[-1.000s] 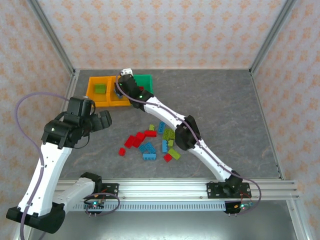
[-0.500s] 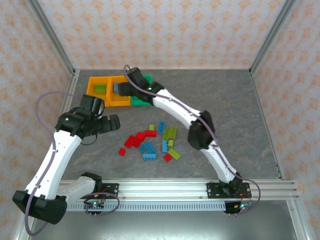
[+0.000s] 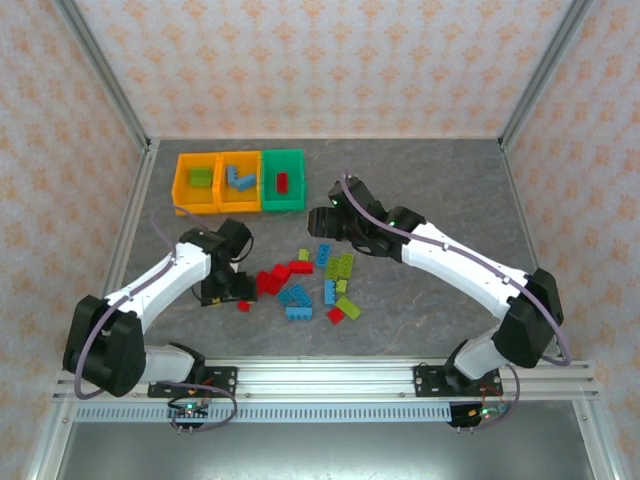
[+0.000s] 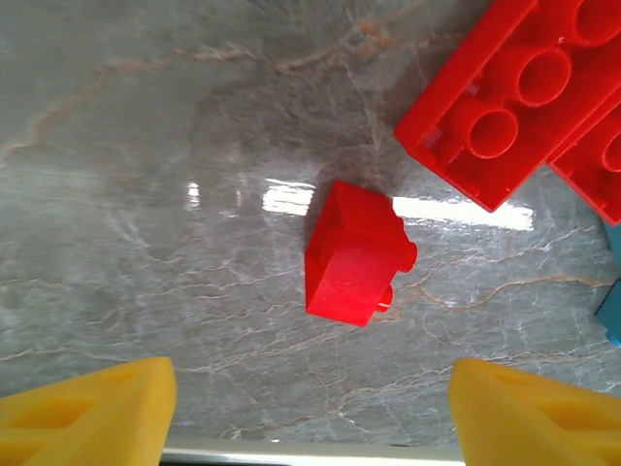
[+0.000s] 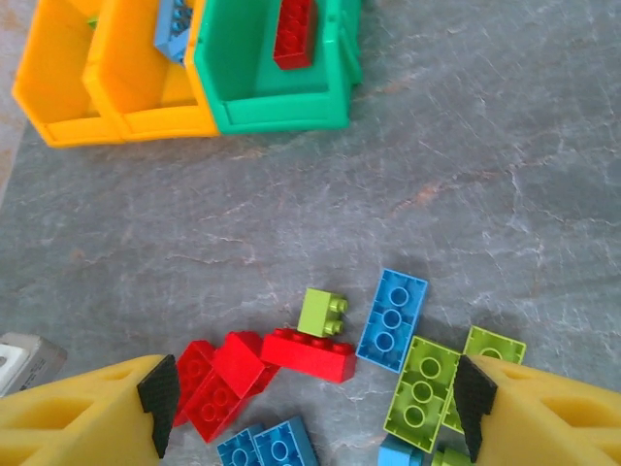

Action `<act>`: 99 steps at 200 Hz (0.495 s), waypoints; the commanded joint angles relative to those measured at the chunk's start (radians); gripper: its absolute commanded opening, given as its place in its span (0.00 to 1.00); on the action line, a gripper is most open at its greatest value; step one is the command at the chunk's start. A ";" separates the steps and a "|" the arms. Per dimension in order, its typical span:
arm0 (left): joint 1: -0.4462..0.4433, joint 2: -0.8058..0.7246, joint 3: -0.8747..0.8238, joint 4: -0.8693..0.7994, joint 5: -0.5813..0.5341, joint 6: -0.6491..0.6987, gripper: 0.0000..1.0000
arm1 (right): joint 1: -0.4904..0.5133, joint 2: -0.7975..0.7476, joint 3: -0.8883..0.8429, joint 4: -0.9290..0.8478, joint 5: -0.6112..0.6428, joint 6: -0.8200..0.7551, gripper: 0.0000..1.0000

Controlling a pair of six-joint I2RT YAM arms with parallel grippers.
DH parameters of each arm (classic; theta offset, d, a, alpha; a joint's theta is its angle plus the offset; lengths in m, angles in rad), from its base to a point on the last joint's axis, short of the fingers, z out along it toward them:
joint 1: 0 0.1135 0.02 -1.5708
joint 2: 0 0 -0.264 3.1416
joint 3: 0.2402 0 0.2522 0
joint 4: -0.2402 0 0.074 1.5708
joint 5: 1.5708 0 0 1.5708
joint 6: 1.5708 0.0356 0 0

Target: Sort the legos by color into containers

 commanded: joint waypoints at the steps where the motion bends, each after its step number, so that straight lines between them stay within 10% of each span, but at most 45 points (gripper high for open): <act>1: -0.009 0.054 -0.010 0.111 0.034 -0.009 0.70 | -0.001 -0.049 0.009 -0.034 0.044 0.032 0.77; 99: -0.015 0.179 0.005 0.165 -0.039 0.031 0.24 | 0.001 -0.055 0.049 -0.114 0.008 0.096 0.76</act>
